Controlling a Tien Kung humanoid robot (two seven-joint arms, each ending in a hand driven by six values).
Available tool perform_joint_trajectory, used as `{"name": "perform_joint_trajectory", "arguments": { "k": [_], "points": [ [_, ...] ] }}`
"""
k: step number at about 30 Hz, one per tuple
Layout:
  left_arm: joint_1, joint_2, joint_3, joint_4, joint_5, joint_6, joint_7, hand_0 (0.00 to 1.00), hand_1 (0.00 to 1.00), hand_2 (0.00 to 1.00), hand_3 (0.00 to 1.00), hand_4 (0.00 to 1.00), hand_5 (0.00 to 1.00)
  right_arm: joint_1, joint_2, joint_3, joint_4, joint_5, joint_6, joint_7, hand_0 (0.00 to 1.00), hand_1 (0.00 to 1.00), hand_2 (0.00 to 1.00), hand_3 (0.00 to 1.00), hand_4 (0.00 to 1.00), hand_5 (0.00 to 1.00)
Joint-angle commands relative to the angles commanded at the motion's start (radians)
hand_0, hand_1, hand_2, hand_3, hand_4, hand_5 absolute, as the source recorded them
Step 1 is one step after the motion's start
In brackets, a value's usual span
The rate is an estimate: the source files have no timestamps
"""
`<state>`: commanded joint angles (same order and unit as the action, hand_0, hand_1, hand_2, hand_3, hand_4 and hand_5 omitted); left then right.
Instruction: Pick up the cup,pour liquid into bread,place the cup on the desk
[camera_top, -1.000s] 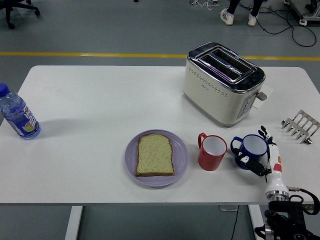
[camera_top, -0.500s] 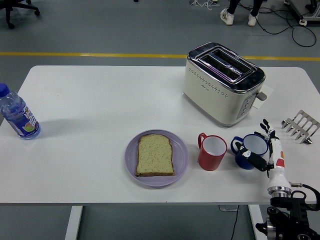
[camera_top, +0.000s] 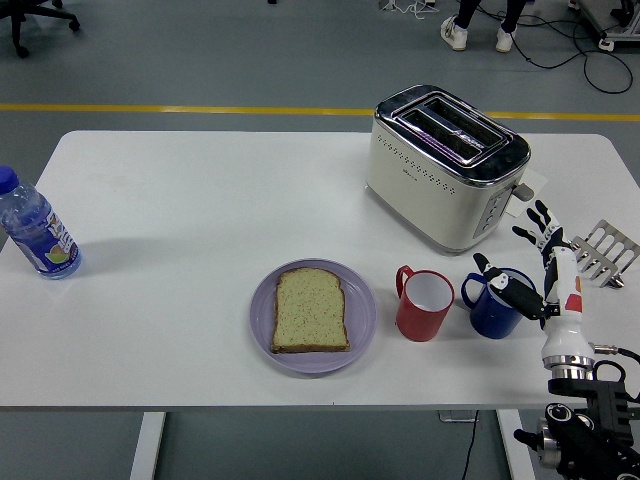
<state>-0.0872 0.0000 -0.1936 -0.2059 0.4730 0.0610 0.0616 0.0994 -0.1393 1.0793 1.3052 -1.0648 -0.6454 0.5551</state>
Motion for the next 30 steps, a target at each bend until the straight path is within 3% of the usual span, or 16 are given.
{"name": "perform_joint_trajectory", "arguments": {
  "k": [1, 3, 6, 7, 10, 12, 13, 16, 19, 23, 30],
  "points": [
    [0.000, 0.000, 0.000, 0.000, 0.000, 0.000, 0.000, 0.635, 0.645, 0.656, 0.553, 0.325, 0.835, -0.002, 0.000, 0.008, 0.012, 0.020, 0.000, 0.001, 0.884, 0.724, 0.868, 0.907, 0.872, 0.145],
    [0.000, 0.000, -0.002, 0.000, 0.001, 0.000, 0.000, 0.635, 0.645, 0.656, 0.553, 0.325, 0.835, -0.012, -0.002, 0.056, 0.070, 0.109, 0.019, -0.010, 0.884, 0.724, 0.868, 0.907, 0.872, 0.145],
    [0.000, 0.000, -0.002, 0.000, 0.000, 0.000, 0.000, 0.635, 0.645, 0.656, 0.553, 0.325, 0.835, -0.019, -0.006, 0.099, 0.120, 0.232, 0.088, -0.022, 0.884, 0.724, 0.868, 0.907, 0.872, 0.145],
    [0.000, 0.000, -0.002, 0.000, 0.000, 0.000, 0.000, 0.635, 0.644, 0.657, 0.554, 0.325, 0.836, -0.022, -0.006, 0.116, 0.137, 0.271, 0.123, -0.025, 0.795, 0.661, 0.752, 0.786, 0.723, 0.192],
    [0.000, 0.000, 0.000, 0.001, 0.000, 0.000, 0.000, 0.635, 0.644, 0.657, 0.554, 0.325, 0.836, -0.027, -0.001, 0.171, 0.172, 0.401, 0.216, -0.020, 0.795, 0.661, 0.752, 0.786, 0.723, 0.192],
    [0.001, 0.000, 0.001, 0.001, -0.001, 0.000, 0.000, 0.635, 0.644, 0.657, 0.554, 0.325, 0.836, -0.032, 0.004, 0.218, 0.179, 0.486, 0.281, -0.036, 0.795, 0.661, 0.752, 0.786, 0.723, 0.192],
    [0.001, 0.000, 0.001, 0.001, -0.001, 0.000, 0.000, 0.635, 0.644, 0.657, 0.553, 0.324, 0.836, -0.032, 0.005, 0.230, 0.179, 0.531, 0.305, -0.040, 0.727, 0.634, 0.697, 0.704, 0.675, 0.241],
    [0.002, 0.000, 0.002, 0.001, 0.000, 0.000, 0.000, 0.635, 0.644, 0.657, 0.553, 0.324, 0.836, -0.043, 0.008, 0.287, 0.174, 0.655, 0.386, -0.089, 0.727, 0.634, 0.697, 0.704, 0.675, 0.241],
    [0.004, 0.000, 0.003, 0.001, -0.001, 0.000, 0.000, 0.635, 0.645, 0.656, 0.553, 0.324, 0.835, -0.050, 0.014, 0.333, 0.164, 0.785, 0.448, -0.149, 0.724, 0.639, 0.691, 0.682, 0.660, 0.277],
    [0.005, 0.000, 0.004, 0.001, -0.001, 0.001, 0.000, 0.635, 0.645, 0.656, 0.553, 0.324, 0.835, -0.055, 0.021, 0.371, 0.154, 0.940, 0.489, -0.216, 0.724, 0.639, 0.691, 0.682, 0.660, 0.277],
    [0.011, 0.000, 0.008, 0.002, -0.002, 0.001, 0.000, 0.635, 0.645, 0.656, 0.553, 0.323, 0.834, -0.063, 0.037, 0.434, 0.134, 0.903, 0.573, -0.338, 0.717, 0.645, 0.692, 0.664, 0.643, 0.318]
  ]
}}
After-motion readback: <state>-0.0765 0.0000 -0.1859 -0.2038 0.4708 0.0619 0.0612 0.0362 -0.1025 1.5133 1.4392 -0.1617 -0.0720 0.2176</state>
